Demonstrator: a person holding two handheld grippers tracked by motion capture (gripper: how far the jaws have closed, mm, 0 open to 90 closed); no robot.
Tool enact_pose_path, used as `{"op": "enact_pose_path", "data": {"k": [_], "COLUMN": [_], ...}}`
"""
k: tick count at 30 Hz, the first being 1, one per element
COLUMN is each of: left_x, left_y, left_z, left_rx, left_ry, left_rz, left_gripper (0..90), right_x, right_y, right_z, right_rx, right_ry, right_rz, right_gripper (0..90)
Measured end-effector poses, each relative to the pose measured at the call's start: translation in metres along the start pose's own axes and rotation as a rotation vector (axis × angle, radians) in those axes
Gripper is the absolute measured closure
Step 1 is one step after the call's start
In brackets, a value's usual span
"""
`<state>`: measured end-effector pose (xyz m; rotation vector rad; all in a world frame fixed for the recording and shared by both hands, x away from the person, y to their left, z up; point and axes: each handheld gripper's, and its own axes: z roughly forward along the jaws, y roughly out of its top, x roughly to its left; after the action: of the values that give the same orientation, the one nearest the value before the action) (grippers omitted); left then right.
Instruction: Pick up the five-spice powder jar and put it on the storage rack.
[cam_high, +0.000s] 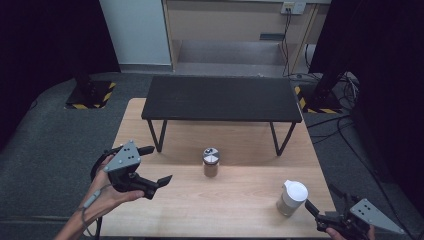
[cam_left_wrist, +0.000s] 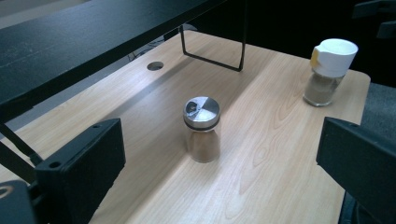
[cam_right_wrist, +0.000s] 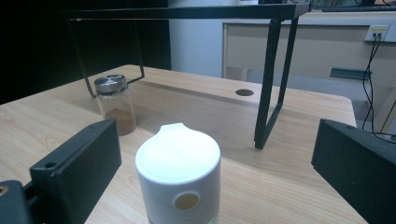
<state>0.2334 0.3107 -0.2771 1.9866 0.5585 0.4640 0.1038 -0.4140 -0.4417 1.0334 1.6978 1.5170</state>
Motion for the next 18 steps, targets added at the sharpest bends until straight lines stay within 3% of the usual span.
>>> {"op": "enact_pose_path", "data": {"k": [8, 18], "left_x": [0.009, 0.018], "left_y": [0.014, 0.022], "left_z": [0.017, 0.056], "left_rx": [0.036, 0.066], "left_ry": [-0.012, -0.032], "left_rz": [0.013, 0.018], "left_gripper": [0.1, 0.0], "right_x": [-0.001, -0.001], "right_y": [0.000, -0.001], "right_z": [0.000, -0.001], "right_rx": [-0.001, -0.003], "right_ry": [0.000, 0.000], "right_rz": [0.001, 0.003], "right_gripper": [2.0, 2.2]}}
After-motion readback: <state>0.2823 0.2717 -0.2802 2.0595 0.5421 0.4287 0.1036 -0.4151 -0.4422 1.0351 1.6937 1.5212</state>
